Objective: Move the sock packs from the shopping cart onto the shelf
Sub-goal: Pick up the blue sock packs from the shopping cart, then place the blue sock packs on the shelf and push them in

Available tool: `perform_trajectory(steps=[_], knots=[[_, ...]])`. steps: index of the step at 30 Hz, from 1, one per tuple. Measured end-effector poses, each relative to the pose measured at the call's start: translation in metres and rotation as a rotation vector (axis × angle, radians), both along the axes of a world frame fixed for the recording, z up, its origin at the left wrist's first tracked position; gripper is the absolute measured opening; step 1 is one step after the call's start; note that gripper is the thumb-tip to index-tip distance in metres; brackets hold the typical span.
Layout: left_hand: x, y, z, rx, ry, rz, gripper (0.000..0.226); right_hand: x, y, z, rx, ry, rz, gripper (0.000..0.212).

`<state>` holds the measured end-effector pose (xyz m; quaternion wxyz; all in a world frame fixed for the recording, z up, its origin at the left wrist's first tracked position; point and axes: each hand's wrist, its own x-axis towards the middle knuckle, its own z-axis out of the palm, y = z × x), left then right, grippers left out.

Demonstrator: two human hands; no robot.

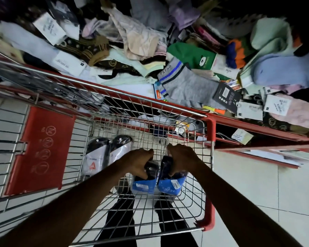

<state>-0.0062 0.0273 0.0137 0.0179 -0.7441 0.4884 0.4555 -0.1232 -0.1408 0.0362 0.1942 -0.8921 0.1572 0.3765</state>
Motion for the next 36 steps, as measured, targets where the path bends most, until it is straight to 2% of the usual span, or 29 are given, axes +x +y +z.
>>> perform_trajectory(steps=[3,5,8,11,15,20,23,27,31,36], knots=[[-0.006,0.018,0.027,-0.113,-0.061,0.037,0.060,-0.012,0.009,0.026,-0.016,-0.076,-0.031,0.086],[-0.004,0.022,0.047,-0.168,-0.082,0.036,0.063,-0.013,0.011,0.046,-0.042,-0.154,-0.044,0.077],[0.005,0.026,0.103,-0.266,-0.182,0.072,0.071,-0.010,0.013,0.100,-0.108,-0.372,-0.046,0.060],[0.020,0.025,0.169,-0.367,-0.310,0.069,0.068,0.003,0.008,0.161,-0.155,-0.579,-0.064,0.070],[0.039,0.021,0.268,-0.474,-0.471,0.070,0.065,0.019,-0.002,0.256,-0.287,-0.583,-0.003,0.056],[0.053,0.013,0.389,-0.584,-0.585,0.079,0.070,0.021,-0.007,0.382,-0.426,-0.744,0.019,0.059],[0.058,0.004,0.445,-0.673,-0.629,0.094,0.063,0.019,-0.014,0.443,-0.512,-0.835,0.004,0.067],[0.062,-0.013,0.501,-0.747,-0.673,0.098,0.068,0.018,-0.027,0.497,-0.580,-0.885,-0.035,0.058],[0.073,-0.043,0.548,-0.853,-0.682,0.089,0.069,0.019,-0.049,0.548,-0.645,-0.940,-0.078,0.061],[0.086,-0.096,0.582,-0.916,-0.706,0.069,0.072,0.040,-0.086,0.586,-0.683,-0.921,-0.128,0.082]])
